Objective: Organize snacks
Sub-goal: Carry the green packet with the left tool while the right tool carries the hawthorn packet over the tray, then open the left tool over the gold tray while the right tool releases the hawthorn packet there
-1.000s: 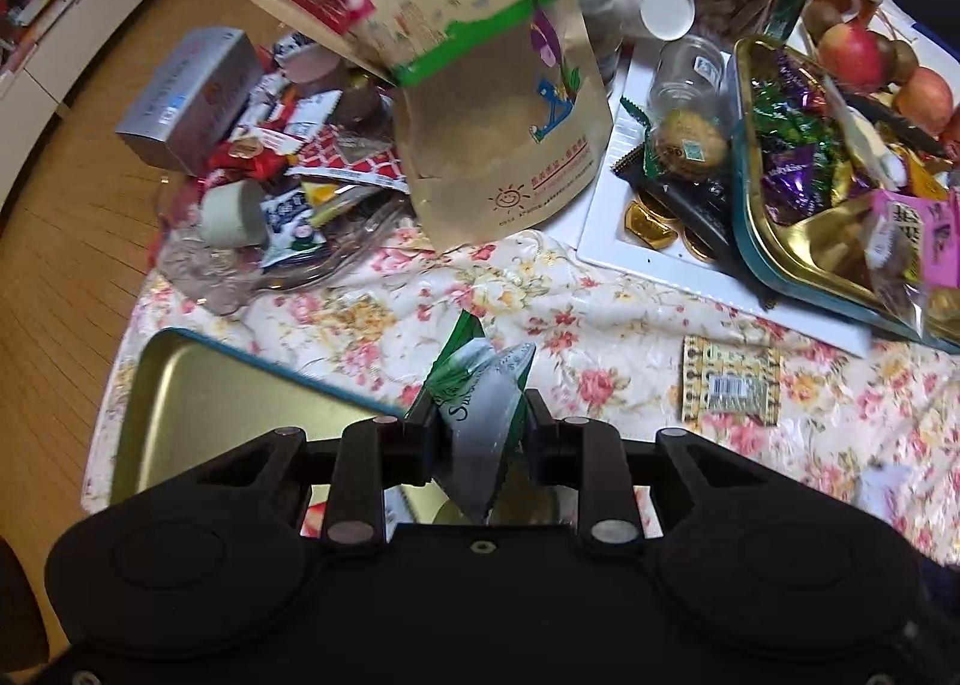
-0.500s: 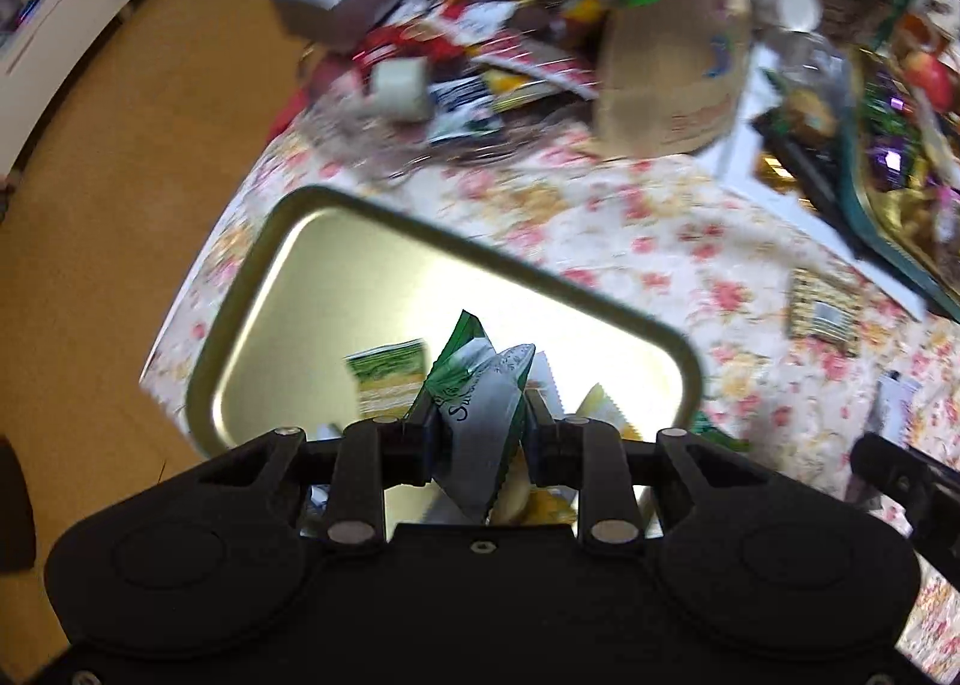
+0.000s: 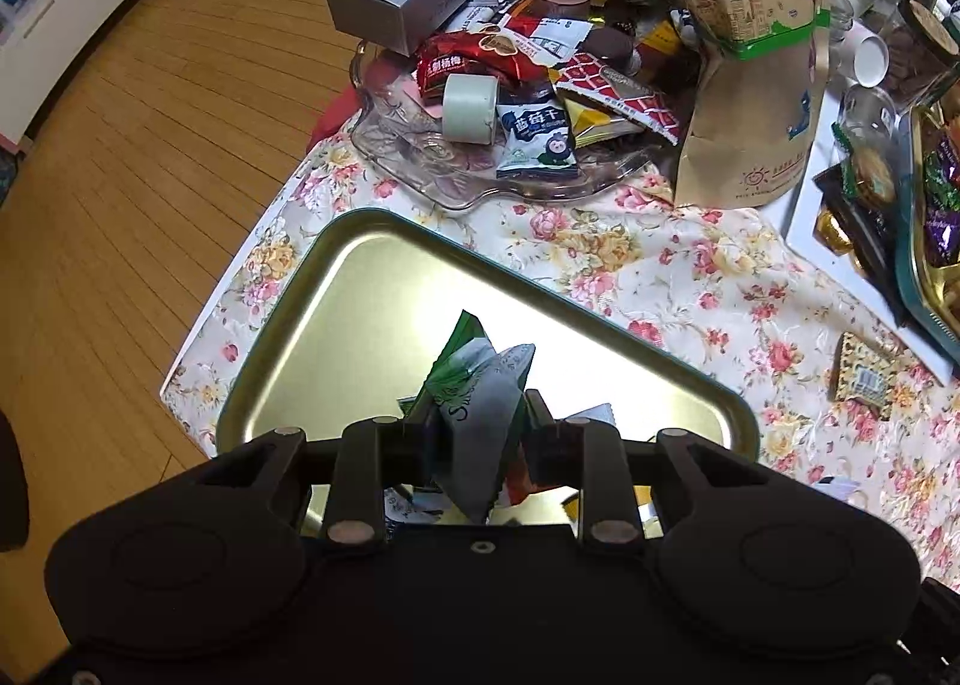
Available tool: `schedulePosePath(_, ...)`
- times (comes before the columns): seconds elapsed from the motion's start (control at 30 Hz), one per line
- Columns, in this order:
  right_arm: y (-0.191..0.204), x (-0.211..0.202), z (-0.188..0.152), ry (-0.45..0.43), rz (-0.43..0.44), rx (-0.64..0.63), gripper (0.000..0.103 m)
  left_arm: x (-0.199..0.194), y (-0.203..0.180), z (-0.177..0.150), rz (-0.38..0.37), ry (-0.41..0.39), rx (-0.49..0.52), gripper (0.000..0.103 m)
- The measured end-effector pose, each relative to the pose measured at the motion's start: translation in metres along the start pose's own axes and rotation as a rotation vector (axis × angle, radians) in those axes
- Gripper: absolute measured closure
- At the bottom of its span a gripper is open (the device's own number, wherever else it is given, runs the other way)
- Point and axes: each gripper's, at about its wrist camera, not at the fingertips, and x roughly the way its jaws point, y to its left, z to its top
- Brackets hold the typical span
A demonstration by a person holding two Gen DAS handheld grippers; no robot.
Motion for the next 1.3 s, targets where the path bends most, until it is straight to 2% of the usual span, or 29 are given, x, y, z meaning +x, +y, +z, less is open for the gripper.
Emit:
schedulePosePath(0.53, 0.042, 0.015, -0.001, 0.02, 0.057, -0.075, 0.081, 0.01, 0.042, 0.005, -0.015, 0.052, -0.089, 0.063)
schedulePosePath(0.67, 0.05, 0.019, -0.002, 0.032, 0.074, -0.091, 0.078, 0.011, 0.049, 0.006, -0.017, 0.067, -0.107, 0.063)
schedulePosePath(0.73, 0.053, 0.019, -0.004, 0.033, 0.085, -0.099, 0.07, 0.012, 0.052, 0.006, -0.033, 0.077, -0.119, 0.062)
schedulePosePath(0.8, 0.057, 0.019, -0.005, 0.029, 0.091, -0.111, 0.067, 0.013, 0.053, 0.007, -0.044, 0.083, -0.125, 0.062)
schedulePosePath(1.1, 0.056, 0.022, -0.006, 0.046, 0.081, -0.1, 0.067, 0.012, 0.052, 0.007, -0.054, 0.085, -0.13, 0.062)
schedulePosePath(1.3, 0.055, 0.02, -0.004, 0.041, 0.089, -0.093, 0.067, 0.007, 0.051, 0.008, -0.048, 0.059, -0.136, 0.06)
